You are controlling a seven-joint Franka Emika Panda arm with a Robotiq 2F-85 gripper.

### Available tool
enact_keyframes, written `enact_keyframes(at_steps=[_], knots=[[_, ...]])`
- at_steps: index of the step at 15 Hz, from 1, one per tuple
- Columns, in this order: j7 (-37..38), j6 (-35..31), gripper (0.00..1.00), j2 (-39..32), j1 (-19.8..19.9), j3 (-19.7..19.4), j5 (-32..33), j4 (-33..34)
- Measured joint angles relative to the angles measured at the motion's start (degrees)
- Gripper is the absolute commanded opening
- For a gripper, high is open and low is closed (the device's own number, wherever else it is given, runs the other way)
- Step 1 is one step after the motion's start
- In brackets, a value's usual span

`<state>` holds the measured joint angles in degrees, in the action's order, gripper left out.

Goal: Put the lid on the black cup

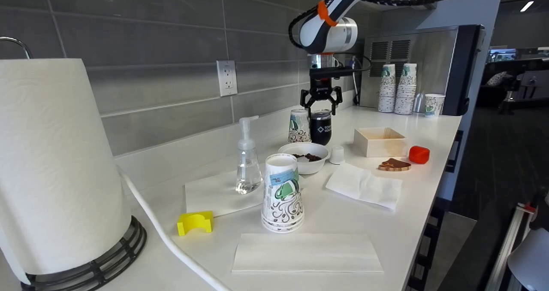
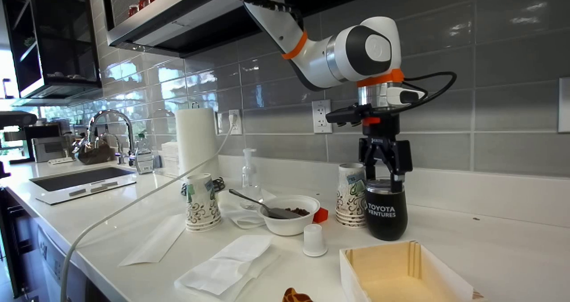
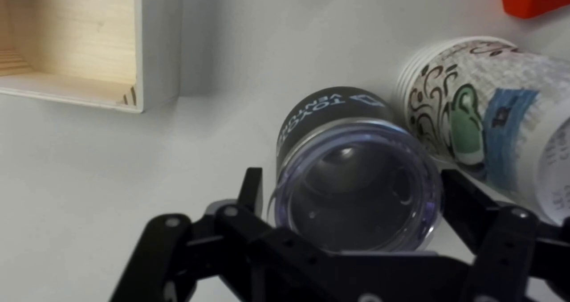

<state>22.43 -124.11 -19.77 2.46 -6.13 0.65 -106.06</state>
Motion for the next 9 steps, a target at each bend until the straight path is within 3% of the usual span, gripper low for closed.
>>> enact_keyframes(at_steps=[9], knots=[[0.0,0.0,1.00,0.8,0.1,-0.2,-0.2,0.1]])
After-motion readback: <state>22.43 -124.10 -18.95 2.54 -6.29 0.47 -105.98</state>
